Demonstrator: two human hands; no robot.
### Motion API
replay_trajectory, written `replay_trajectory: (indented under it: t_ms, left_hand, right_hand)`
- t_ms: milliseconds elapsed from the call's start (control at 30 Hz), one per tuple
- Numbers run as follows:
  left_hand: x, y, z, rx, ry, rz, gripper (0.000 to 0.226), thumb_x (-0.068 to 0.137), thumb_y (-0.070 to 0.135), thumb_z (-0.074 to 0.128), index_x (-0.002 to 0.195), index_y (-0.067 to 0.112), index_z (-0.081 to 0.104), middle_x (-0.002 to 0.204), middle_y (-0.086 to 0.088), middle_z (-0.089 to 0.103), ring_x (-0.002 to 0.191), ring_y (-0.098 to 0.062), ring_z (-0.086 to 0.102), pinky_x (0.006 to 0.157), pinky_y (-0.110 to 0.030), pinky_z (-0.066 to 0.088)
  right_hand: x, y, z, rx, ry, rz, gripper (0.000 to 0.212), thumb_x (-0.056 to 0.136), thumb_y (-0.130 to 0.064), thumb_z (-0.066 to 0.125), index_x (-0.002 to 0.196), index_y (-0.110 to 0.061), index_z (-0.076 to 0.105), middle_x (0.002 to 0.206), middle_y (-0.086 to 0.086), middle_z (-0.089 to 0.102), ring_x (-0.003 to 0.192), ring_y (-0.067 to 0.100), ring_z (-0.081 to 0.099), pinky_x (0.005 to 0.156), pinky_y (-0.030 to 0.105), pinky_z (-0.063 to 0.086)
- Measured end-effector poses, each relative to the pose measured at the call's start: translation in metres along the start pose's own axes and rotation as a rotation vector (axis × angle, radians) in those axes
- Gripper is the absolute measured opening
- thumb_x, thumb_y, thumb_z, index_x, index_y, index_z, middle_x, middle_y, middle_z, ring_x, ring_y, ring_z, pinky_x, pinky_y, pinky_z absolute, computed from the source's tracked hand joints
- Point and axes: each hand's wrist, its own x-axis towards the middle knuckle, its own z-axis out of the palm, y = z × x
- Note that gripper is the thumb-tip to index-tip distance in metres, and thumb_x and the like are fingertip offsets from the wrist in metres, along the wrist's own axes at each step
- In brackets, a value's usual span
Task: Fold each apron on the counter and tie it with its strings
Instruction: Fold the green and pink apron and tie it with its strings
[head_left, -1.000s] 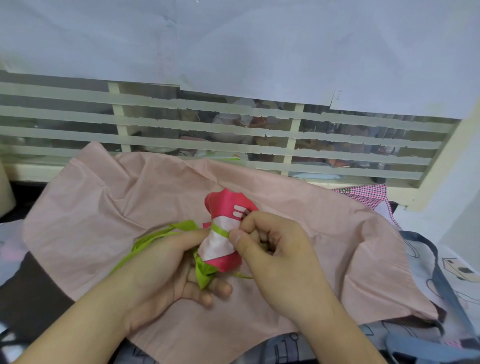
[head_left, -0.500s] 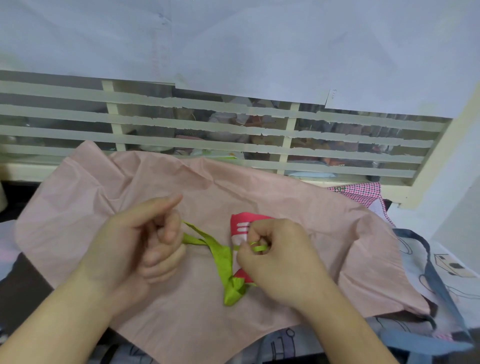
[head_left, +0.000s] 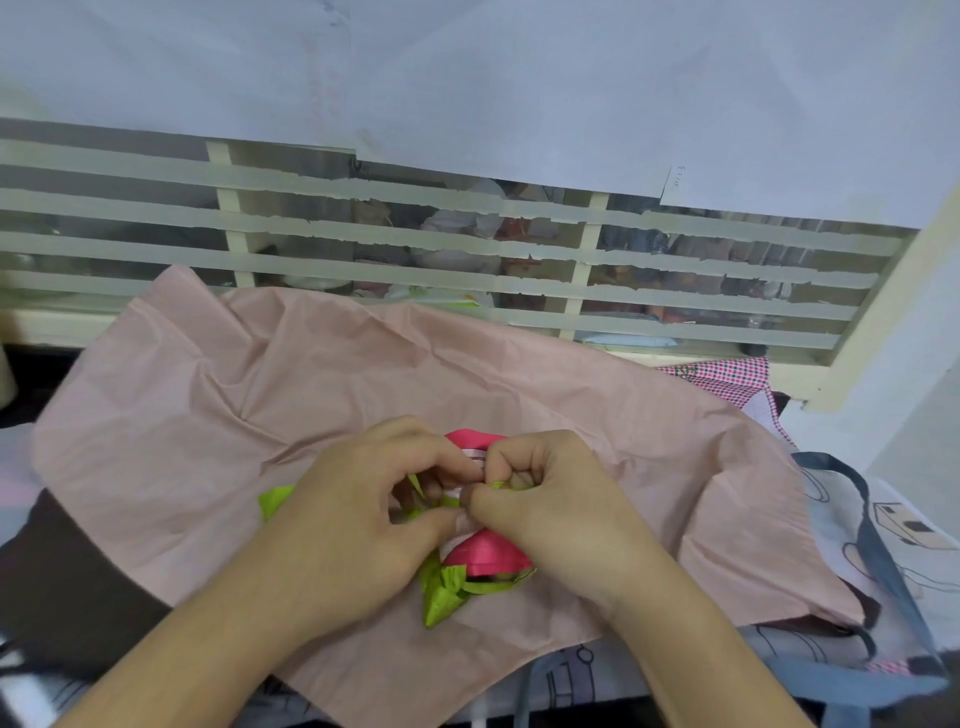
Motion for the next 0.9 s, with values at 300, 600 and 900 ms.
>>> replay_trajectory:
  t_ms: [300,600,900]
  left_hand:
    - [0.001,-0.005,0.001,-0.03,0.03,-0.056,0.01,0.078,0.039,0.077,0.087,0.041,0.08,0.091,0.016,0.073,0.093,-0.012,0.07,0.078,-0.039,0.057]
    - [0.006,-0.008,0.002,-0.326,0.138,-0.115,0.008,0.088,0.032,0.068,0.085,0.028,0.074,0.077,-0.001,0.076,0.075,-0.016,0.072,0.076,-0.034,0.055]
    - [0.002,-0.004,0.002,-0.168,0.057,-0.135,0.02,0.082,0.023,0.087,0.084,0.042,0.082,0.083,0.01,0.074,0.078,-0.015,0.068,0.076,-0.034,0.055]
  right_hand:
    - [0.004,-0.001,-0.006,0.615,-0.287,0.15,0.023,0.085,-0.021,0.06,0.074,-0.002,0.056,0.05,0.002,0.028,0.045,0.012,0.02,0.044,0.025,0.01]
    - [0.006,0.002,-0.01,0.731,-0.414,0.137,0.023,0.082,-0.019,0.055,0.083,0.003,0.064,0.052,0.008,0.035,0.042,0.017,0.031,0.042,0.024,0.021]
    - [0.006,0.002,-0.005,0.685,-0.263,0.142,0.038,0.091,-0.036,0.058,0.061,-0.012,0.051,0.052,-0.004,0.018,0.045,0.011,0.01,0.043,0.026,0.005]
